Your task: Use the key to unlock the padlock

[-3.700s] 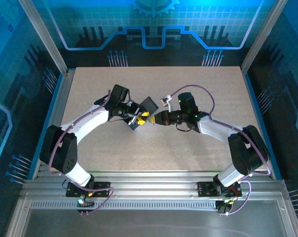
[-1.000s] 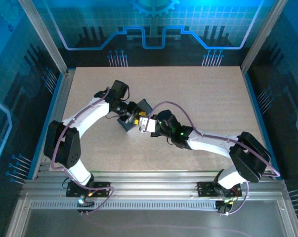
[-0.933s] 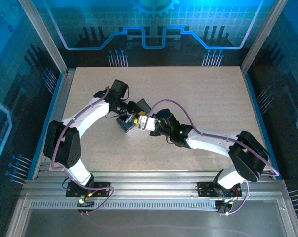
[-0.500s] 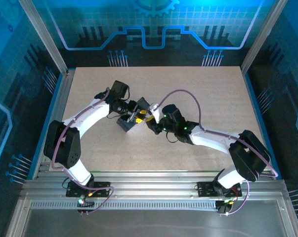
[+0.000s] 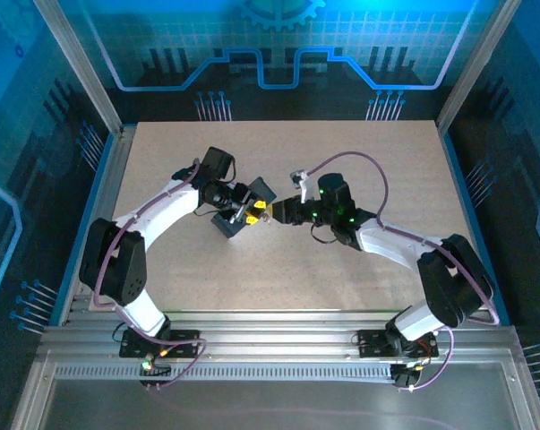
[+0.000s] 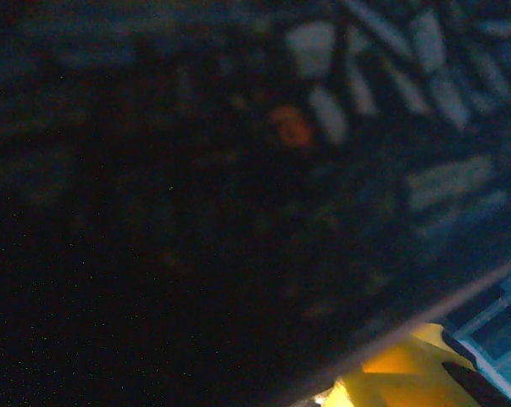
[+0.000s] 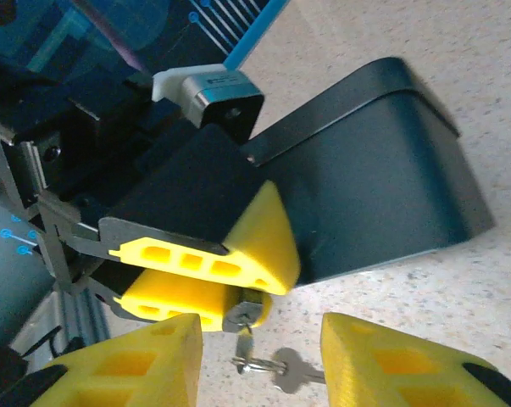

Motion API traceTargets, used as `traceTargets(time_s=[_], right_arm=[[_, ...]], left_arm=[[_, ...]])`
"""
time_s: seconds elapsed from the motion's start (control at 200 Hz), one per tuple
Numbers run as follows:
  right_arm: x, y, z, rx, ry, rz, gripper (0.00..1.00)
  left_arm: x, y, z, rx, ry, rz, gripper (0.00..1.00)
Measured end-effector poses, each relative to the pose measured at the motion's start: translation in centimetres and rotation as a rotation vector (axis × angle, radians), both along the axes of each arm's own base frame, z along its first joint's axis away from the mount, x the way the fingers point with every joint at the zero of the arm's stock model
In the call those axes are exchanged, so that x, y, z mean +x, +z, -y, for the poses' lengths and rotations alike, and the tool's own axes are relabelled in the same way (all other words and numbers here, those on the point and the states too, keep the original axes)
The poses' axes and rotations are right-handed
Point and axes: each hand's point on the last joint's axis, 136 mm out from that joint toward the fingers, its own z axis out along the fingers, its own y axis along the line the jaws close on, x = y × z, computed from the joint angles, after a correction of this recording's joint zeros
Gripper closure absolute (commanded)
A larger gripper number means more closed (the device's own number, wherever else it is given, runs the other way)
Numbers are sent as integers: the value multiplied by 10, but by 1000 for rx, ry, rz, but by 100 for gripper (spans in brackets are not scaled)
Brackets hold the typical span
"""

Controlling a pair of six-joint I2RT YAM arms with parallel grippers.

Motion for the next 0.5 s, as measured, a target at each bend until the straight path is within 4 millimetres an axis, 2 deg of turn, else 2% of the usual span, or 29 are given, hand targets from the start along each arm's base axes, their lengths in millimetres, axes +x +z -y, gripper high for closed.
traceTargets(time_s=[0.355,0.5], right_arm=[[-4,-28,-19,19,20,-108,57],[-1,-28,-26,35,18,-123,57]], left_arm=[[0,0,0,0,0,1,100],[0,0,0,-3,0,5,100]])
